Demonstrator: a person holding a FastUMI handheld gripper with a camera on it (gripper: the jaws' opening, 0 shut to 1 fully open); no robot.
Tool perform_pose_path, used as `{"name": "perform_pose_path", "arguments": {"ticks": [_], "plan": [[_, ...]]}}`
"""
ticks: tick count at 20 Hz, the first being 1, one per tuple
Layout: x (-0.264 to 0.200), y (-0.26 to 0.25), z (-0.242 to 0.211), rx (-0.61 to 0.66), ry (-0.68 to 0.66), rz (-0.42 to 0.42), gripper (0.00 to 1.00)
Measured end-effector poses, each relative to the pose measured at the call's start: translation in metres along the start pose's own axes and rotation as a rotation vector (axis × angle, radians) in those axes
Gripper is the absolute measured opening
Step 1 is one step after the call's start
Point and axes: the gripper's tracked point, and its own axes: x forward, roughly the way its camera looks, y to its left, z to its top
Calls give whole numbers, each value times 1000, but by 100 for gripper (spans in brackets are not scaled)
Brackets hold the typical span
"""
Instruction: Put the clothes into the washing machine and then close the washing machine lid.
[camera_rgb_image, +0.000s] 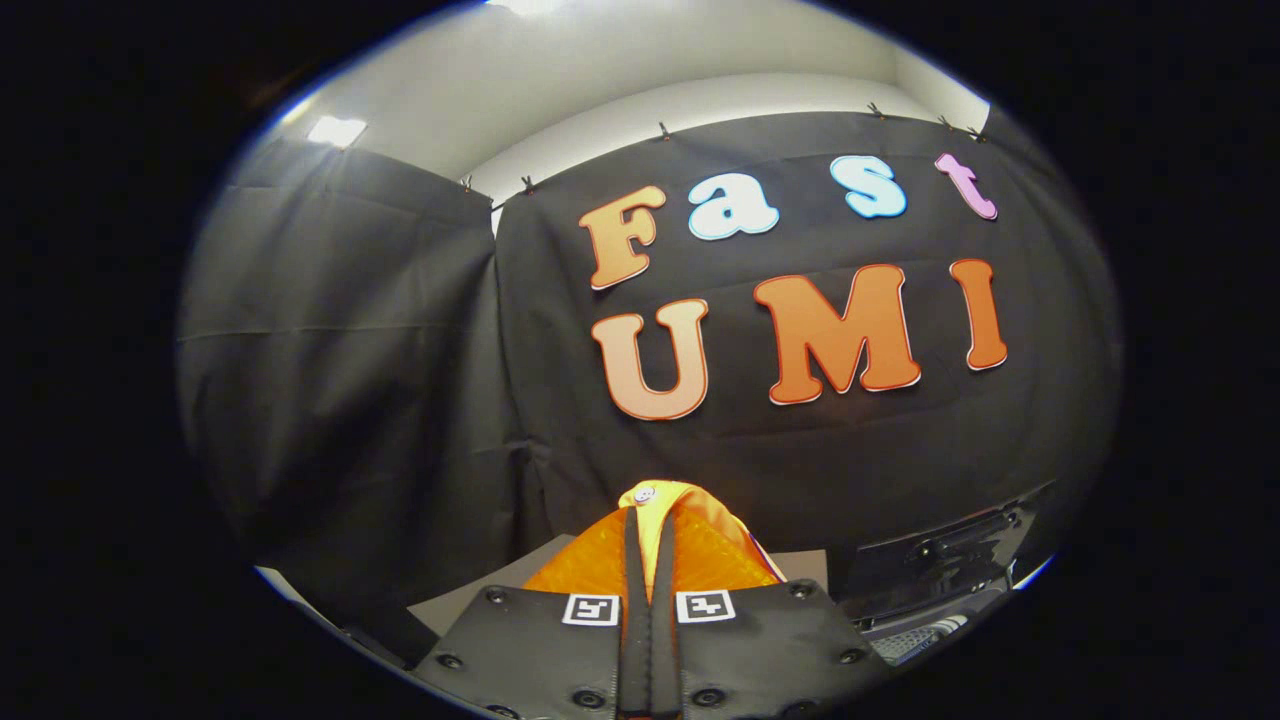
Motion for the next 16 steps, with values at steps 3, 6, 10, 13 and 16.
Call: {"name": "perform_pose_path", "arguments": {"ticks": [3, 6, 10, 13, 16], "plan": [[-10, -25, 13, 10, -23, -36, 7], [-24, -52, 22, 9, -39, -77, 7], [-41, -90, 37, 5, -62, -136, 7], [-53, -119, 44, -2, -73, -178, 7], [-64, -148, 47, -8, -75, -216, 7]]}}
